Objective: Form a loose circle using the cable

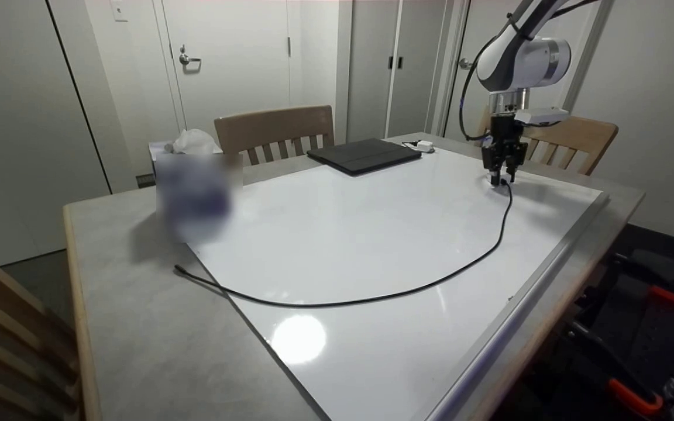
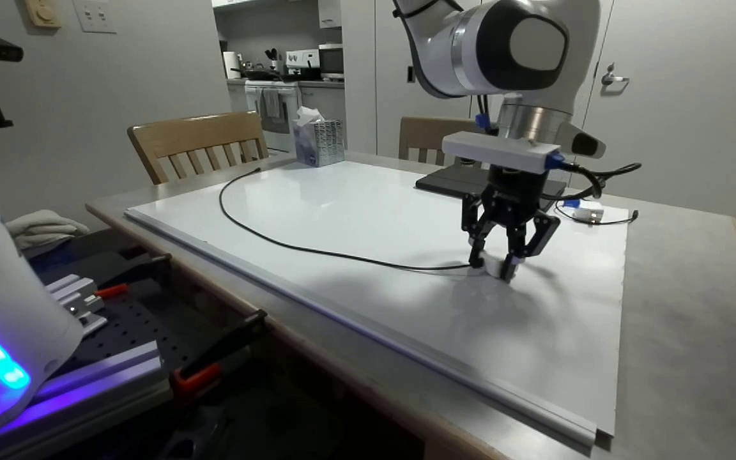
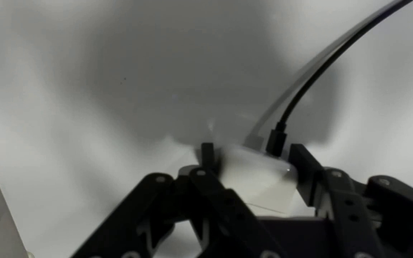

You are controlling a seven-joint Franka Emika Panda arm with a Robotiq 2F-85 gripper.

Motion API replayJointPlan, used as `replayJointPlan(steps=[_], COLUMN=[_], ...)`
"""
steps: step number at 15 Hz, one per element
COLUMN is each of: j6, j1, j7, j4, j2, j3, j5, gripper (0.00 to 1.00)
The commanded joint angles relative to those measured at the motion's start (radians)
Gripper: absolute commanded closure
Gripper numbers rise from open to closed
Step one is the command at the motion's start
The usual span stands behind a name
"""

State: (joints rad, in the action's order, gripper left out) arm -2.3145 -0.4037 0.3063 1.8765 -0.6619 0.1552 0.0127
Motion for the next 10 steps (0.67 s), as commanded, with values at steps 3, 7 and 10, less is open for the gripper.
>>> replayJointPlan(steps=[3, 7, 10], j6=[-0.009, 0.004, 0.004], j1=[0.144, 0.163, 0.183], j7=[-0.016, -0.021, -0.024], j4=[0.068, 0.031, 0.038], j2=[0.013, 0.007, 0.01], j3=[0.012, 0.017, 0.02], j5=[-0.215, -0.291, -0.306], gripper=[0.71, 0.46, 0.46])
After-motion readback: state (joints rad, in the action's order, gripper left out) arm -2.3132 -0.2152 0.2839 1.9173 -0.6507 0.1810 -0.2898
